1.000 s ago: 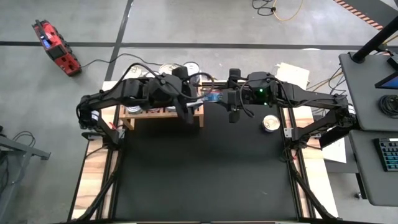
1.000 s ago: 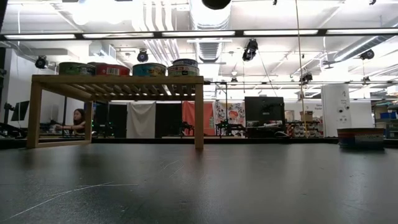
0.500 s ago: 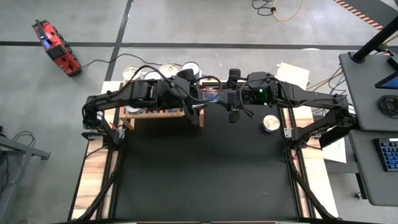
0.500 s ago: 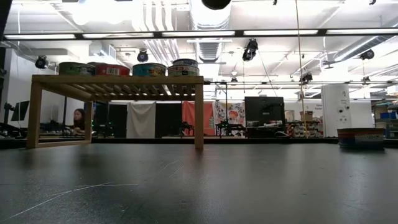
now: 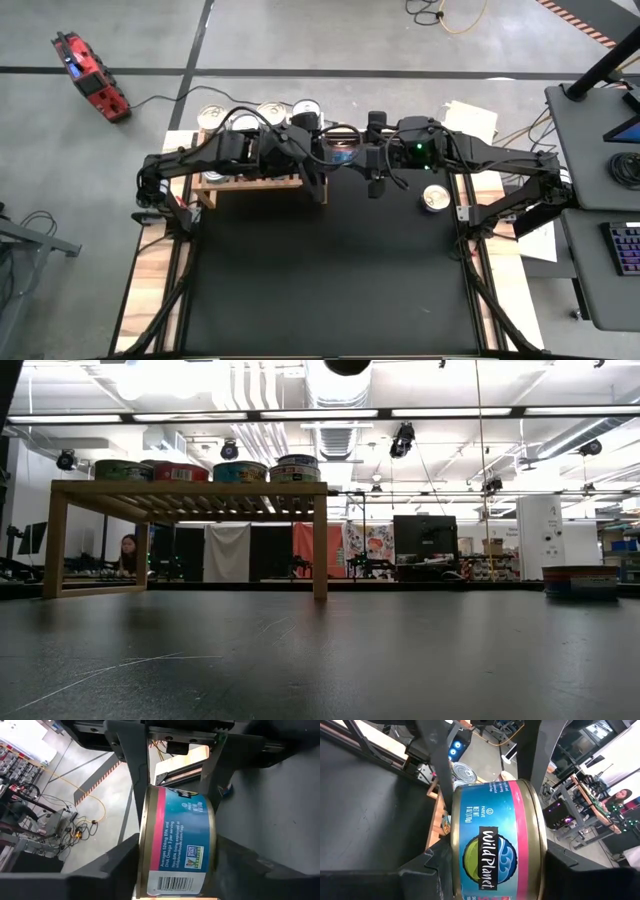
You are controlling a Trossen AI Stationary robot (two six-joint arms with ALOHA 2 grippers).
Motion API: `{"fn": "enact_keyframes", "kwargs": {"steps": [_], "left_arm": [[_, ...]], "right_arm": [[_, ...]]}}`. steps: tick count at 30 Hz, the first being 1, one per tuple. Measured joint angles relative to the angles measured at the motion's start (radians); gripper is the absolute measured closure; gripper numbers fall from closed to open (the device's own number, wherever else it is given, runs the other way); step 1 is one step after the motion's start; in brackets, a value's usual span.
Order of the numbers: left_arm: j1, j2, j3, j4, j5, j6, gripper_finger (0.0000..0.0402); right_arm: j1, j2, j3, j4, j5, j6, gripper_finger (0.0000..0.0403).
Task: Stack canned seafood by type on shelf
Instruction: Stack the blue pink tuna can on top of the other blue pink tuna can on the shelf
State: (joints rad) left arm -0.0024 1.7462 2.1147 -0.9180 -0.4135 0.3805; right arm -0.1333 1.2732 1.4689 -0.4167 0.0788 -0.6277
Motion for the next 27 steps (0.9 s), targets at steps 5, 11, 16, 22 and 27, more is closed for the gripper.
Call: {"fn": "enact_keyframes", "kwargs": {"steps": [5,11,16,22,27], "left_arm": [[-0.001,0.001,0.000,-0.011,-0.008,0.010,0.0220],[-0.001,0.001,0.000,-0.013,-0.033,-0.010,0.0220],[0.006,0.000,0.000,-0.030,-0.036,-0.027,0.0220],[0.016,-0.024,0.000,-0.104,-0.069,-0.027,0.0220],[0.020,-0.072,0.000,-0.223,-0.179,-0.057,0.0220]], "right_arm": [[0.000,0.000,0.000,-0.005,-0.010,-0.005,0.0219],[0.000,0.000,0.000,0.009,-0.003,0.000,0.0188],[0.000,0.000,0.000,0.009,-0.004,0.010,0.0157],[-0.001,0.000,0.000,0.007,0.004,0.032,0.0135],[-0.005,-0.008,0.000,0.003,0.003,0.058,0.0128]]}}
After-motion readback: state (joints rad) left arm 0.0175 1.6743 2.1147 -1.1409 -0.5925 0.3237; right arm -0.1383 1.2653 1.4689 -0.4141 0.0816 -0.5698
